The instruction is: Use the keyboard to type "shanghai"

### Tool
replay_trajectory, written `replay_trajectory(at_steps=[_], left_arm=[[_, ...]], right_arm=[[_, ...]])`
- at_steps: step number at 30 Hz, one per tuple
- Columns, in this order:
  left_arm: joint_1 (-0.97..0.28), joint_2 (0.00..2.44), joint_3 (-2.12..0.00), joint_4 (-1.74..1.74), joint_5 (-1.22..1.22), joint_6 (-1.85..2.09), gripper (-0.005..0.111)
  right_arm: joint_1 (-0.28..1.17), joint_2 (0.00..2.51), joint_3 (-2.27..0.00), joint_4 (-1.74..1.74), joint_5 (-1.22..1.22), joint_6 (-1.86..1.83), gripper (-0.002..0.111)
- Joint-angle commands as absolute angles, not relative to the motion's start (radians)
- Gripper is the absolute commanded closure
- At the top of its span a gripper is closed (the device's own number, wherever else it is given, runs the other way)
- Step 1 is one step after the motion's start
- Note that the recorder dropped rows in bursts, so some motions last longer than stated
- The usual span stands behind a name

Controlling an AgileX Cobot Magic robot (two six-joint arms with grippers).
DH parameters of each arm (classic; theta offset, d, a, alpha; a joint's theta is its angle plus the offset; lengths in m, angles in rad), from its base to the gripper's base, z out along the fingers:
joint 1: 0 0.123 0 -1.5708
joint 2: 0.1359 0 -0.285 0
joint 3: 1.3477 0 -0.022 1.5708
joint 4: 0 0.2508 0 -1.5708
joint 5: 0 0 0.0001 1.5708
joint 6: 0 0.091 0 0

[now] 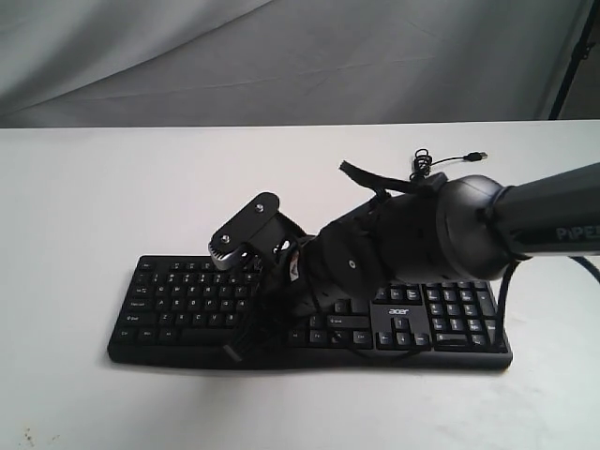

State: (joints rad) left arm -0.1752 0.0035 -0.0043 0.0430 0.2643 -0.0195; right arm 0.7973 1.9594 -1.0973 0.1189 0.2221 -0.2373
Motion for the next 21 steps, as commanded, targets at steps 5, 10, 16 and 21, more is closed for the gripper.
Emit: replay_trajectory(at_steps=[5, 10, 16, 21], left_arm=[[-0.179, 0.0, 0.0, 0.044, 0.261, -0.022, 0.107], [-0.179, 0.0, 0.0, 0.044, 0.261, -0.022, 0.107], [-0.179, 0.0, 0.0, 0.044, 0.261, -0.022, 0.107], [-0.179, 0.0, 0.0, 0.044, 0.261, -0.022, 0.107]], right_arm=[[0.839, 1.961, -1.091, 0.144, 0.144, -0.232, 0.108], [0.839, 1.961, -1.091, 0.149, 0.151, -0.232, 0.108], [0.839, 1.966, -1.091, 0.149, 0.139, -0.232, 0.108], [0.839, 2.001, -1.091, 0.16, 0.139, -0.234, 0.108]])
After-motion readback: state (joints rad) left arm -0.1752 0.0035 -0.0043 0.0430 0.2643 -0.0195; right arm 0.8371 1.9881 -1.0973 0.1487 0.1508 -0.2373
